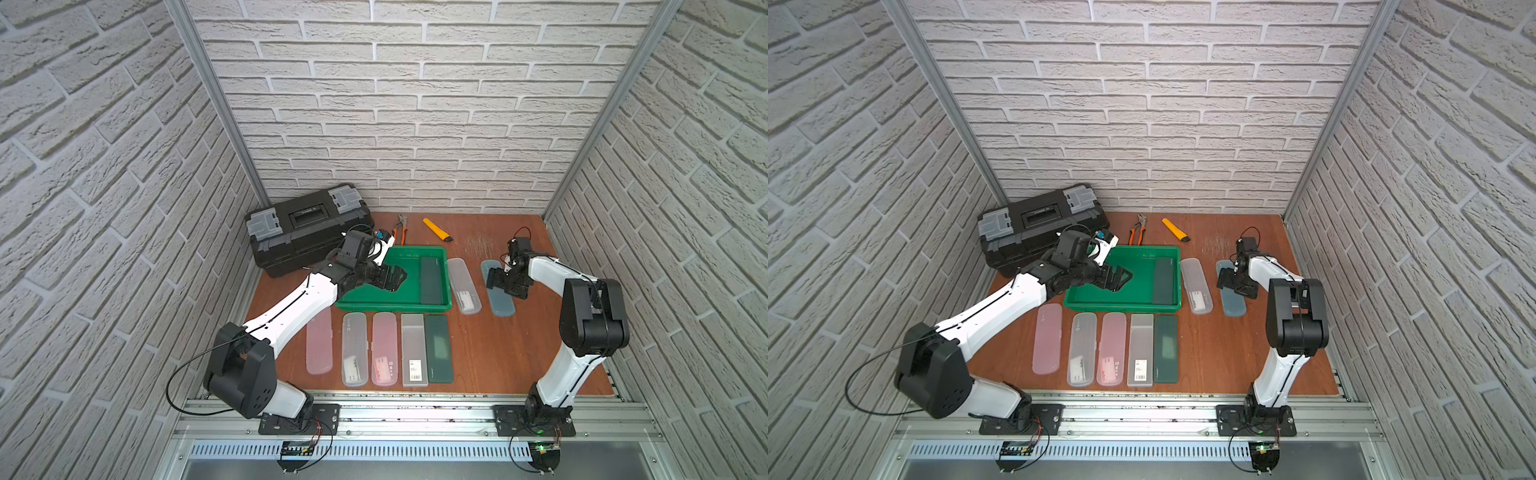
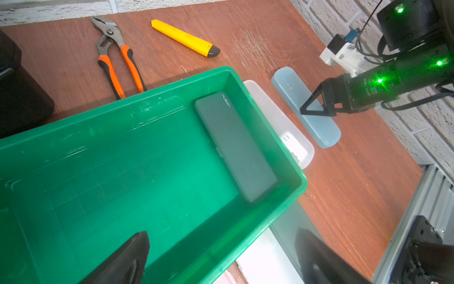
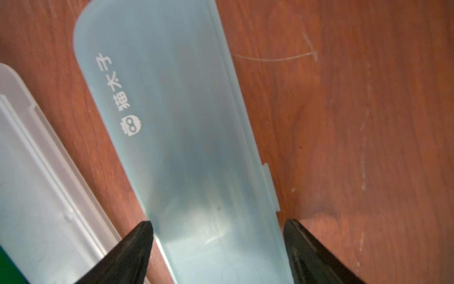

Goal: Put the pencil case into the storage box
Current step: Pick up the pencil case from the center of the board.

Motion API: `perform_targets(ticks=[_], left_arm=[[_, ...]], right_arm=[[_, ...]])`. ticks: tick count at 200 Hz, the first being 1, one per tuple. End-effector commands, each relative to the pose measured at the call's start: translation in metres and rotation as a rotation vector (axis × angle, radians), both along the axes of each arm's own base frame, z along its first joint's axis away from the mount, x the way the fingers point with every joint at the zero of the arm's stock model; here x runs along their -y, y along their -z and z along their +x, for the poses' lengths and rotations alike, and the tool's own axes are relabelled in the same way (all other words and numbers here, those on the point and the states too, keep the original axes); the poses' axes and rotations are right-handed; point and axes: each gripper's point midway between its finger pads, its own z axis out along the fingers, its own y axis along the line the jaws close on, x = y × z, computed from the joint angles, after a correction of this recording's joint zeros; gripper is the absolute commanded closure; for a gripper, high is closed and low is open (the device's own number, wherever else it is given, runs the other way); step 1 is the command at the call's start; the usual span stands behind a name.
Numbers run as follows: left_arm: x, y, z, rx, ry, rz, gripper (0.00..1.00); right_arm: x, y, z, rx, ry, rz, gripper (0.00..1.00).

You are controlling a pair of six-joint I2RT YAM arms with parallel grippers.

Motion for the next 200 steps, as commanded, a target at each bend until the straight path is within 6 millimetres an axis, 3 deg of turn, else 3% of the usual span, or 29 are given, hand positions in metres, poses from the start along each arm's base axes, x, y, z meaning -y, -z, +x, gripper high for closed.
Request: perform_targets(ticks=[1, 86, 134, 161, 175, 200], left_arm=[[0.004, -0.010, 0.005, 0.025, 0.001, -0.011, 0.01], [0.002, -0.015, 0.004, 0.038, 0.000, -0.008, 0.02], [-0.004, -0.030, 0.003, 0.089, -0.002, 0.000, 0.02], [-0.025, -0.055, 0.002, 0.202, -0.058, -0.067, 0.01], [-0.024, -0.069, -0.005, 0.236, -0.032, -0.155, 0.02], [-0.013, -0.079, -0.016, 0.245, 0.040, -0.218, 0.02]], right_arm=[[0.003, 0.001, -0.027, -0.046, -0.001, -0.027, 0.12], [-0.010, 0.011, -0.060, -0.127, -0.041, -0.076, 0.07], [-0.013, 0.022, -0.065, -0.155, -0.035, -0.104, 0.20], [-0.015, 0.011, -0.063, -0.107, -0.033, -0.108, 0.32], [-0.016, 0.000, -0.063, -0.086, -0.033, -0.114, 0.38], [-0.021, -0.031, -0.063, -0.045, -0.053, -0.145, 0.39]])
